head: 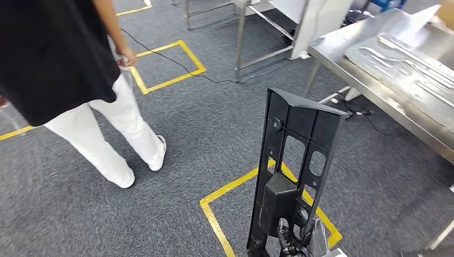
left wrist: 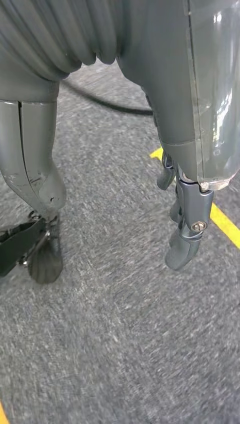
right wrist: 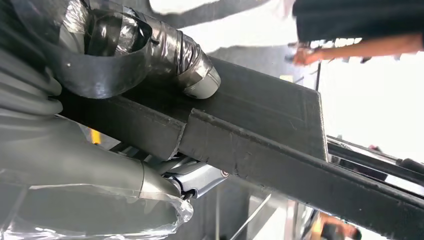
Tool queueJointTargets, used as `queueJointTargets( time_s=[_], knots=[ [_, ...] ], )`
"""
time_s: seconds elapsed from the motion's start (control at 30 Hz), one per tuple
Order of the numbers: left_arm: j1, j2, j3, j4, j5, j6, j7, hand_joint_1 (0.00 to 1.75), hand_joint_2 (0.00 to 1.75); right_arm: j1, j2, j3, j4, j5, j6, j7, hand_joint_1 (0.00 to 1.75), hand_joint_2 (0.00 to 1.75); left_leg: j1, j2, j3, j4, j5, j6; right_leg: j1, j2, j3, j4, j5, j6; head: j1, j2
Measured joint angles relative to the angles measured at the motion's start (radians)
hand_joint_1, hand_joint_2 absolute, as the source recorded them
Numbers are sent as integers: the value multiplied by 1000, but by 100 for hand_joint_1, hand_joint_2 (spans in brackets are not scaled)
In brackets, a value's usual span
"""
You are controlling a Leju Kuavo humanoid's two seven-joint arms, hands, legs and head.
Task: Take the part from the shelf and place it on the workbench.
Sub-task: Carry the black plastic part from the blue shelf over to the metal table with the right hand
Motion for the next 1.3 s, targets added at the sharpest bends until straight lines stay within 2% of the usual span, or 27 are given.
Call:
queueJointTargets(
  time_s=[0.03,0.07,0.13,0.17,0.2,0.27,0.33,0.4,0.47,0.5,0.53,0.57,0.63,0.7,0.73,0.77,0.8,0.87,0.93,1.0,1.03,1.07,1.1,1.17,1.23,1.27,1.3],
  knots=[
    [-1,0,0,0,0,-1,1,0,175,0,0,-1,0,1,0,0,175,175,0,15,1,0,-2,-1,0,-5,17,-25,21,1,0,0],
    [-3,-1,0,0,0,-2,1,0,175,0,0,-1,0,3,0,1,175,175,0,28,5,1,-4,-4,0,-15,52,-84,53,0,0,0],
    [-5,-4,1,0,0,-4,1,0,175,-1,0,-1,0,7,-1,2,175,175,-3,50,12,2,-11,-11,6,-55,131,-222,101,-10,0,0],
    [-5,-5,1,0,0,-6,1,0,175,-2,0,-1,0,10,-1,2,175,175,-5,59,16,3,-14,-16,10,-68,152,-261,110,-16,0,0],
    [-7,-6,1,0,0,-7,1,0,175,-3,0,-1,0,12,-1,4,175,175,-7,67,18,3,-16,-20,15,-74,159,-278,110,-23,0,0],
    [-12,-11,2,-1,0,-10,2,0,175,-3,0,-1,0,18,0,10,175,175,-9,82,22,3,-19,-29,16,-54,157,-281,113,-34,0,0],
    [-15,-16,3,-2,-1,-14,5,0,175,-4,1,-1,0,24,0,18,175,175,-5,48,13,32,-44,-40,11,-34,158,-290,120,-47,0,0],
    [-13,-19,6,-4,-1,-18,10,0,175,-8,2,0,0,29,0,22,175,175,0,-10,-33,134,-104,-47,7,-14,158,-295,125,-57,0,0],
    [-8,-23,10,-7,-2,-21,14,0,175,-12,2,1,0,33,0,28,175,175,0,-28,-96,262,-152,-51,7,11,156,-293,126,-60,0,0],
    [-6,-26,11,-9,-2,-23,14,0,175,-12,2,1,0,34,0,32,175,175,0,-30,-113,294,-152,-52,7,25,156,-291,126,-60,0,0],
    [-4,-27,14,-12,-2,-25,15,0,175,-13,2,1,0,35,0,35,175,175,1,-31,-114,287,-131,-51,7,40,156,-288,126,-60,0,0],
    [-4,-29,16,-16,-2,-26,15,0,175,-13,2,1,0,37,0,38,175,175,2,-38,-96,239,-93,-50,6,55,156,-285,125,-58,0,0],
    [-3,-31,21,-23,-2,-29,15,0,175,-17,2,1,0,39,0,40,175,175,5,-79,-42,105,-26,-46,6,83,153,-275,121,-52,0,0],
    [-4,-35,25,-29,-1,-31,15,0,175,-20,2,2,0,41,1,42,175,175,7,-112,-16,37,-10,-40,6,108,145,-268,121,-40,0,0],
    [-5,-37,25,-32,-1,-32,14,0,175,-21,2,2,0,41,1,44,175,175,5,-111,-13,33,-13,-36,6,119,140,-268,124,-33,0,0],
    [-6,-40,26,-34,-1,-33,14,0,175,-21,2,3,0,42,1,46,175,175,5,-100,-13,30,-10,-29,5,131,136,-269,128,-26,0,0],
    [-7,-43,26,-38,-1,-35,15,0,175,-20,2,3,0,43,2,49,175,175,6,-87,-12,26,-6,-21,4,127,132,-266,127,-21,0,0],
    [-7,-49,26,-46,-2,-37,15,0,175,-22,2,3,0,45,3,53,175,175,8,-60,-12,16,2,-6,7,79,108,-220,94,-13,0,0],
    [-4,-51,27,-52,-2,-38,17,0,175,-26,2,3,0,46,3,54,175,175,4,-31,-14,15,4,1,8,20,53,-101,27,-8,1,0],
    [0,-52,28,-55,-2,-39,18,0,175,-28,2,3,0,48,2,55,175,175,1,1,-15,16,2,2,6,1,11,-5,-5,-5,0,0],
    [0,-53,29,-56,-2,-40,19,0,175,-28,2,3,0,49,2,55,175,175,0,15,-14,16,0,2,5,-2,15,-9,7,-5,1,0],
    [-1,-55,29,-57,-2,-41,19,0,175,-28,2,3,0,50,3,56,175,175,0,28,-12,17,-2,1,4,-8,40,-52,36,-7,1,0],
    [-2,-57,29,-59,-2,-43,20,0,175,-28,2,3,0,51,4,57,175,175,-1,40,-8,17,-4,-1,5,-22,80,-123,70,-11,1,0],
    [-3,-62,29,-63,-2,-46,22,0,175,-30,2,3,0,54,6,58,175,175,-5,60,0,18,-10,-8,14,-60,146,-244,109,-21,1,0],
    [-4,-65,31,-67,-3,-48,24,0,175,-31,2,4,0,55,6,59,175,175,-8,78,4,18,-14,-16,23,-68,158,-275,111,-29,0,0],
    [-6,-67,31,-68,-3,-48,25,0,175,-30,2,4,-1,56,6,60,175,175,-8,87,7,17,-14,-21,23,-56,156,-277,114,-33,0,0],
    [-8,-68,31,-70,-3,-49,25,0,175,-30,2,4,-1,56,6,60,175,175,-7,82,9,18,-18,-27,20,-45,156,-281,116,-38,0,0]
  ],
)
